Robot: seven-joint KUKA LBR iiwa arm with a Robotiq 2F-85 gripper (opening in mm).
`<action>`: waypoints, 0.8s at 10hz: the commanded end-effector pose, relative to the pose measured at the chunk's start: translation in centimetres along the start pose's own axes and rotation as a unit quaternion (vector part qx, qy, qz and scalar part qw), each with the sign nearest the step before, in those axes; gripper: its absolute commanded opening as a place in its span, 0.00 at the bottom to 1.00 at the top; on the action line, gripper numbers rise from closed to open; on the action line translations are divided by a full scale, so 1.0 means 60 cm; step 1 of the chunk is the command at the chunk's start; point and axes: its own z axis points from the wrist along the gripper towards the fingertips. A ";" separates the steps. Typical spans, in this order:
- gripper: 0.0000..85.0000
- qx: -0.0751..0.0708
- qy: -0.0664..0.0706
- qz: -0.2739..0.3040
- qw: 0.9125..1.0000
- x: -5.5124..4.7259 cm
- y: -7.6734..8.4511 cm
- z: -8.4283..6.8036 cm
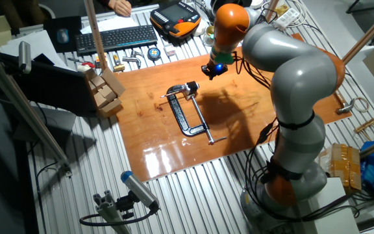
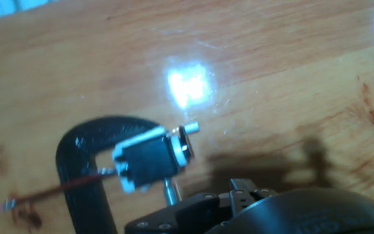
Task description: Sharpen the pencil with a pencil sharpener
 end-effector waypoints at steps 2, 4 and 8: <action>0.00 0.004 0.001 -0.030 1.000 0.011 -0.005 -0.024; 0.00 0.003 0.001 -0.041 0.999 0.024 -0.015 -0.052; 0.00 0.006 0.002 -0.051 0.999 0.030 -0.018 -0.071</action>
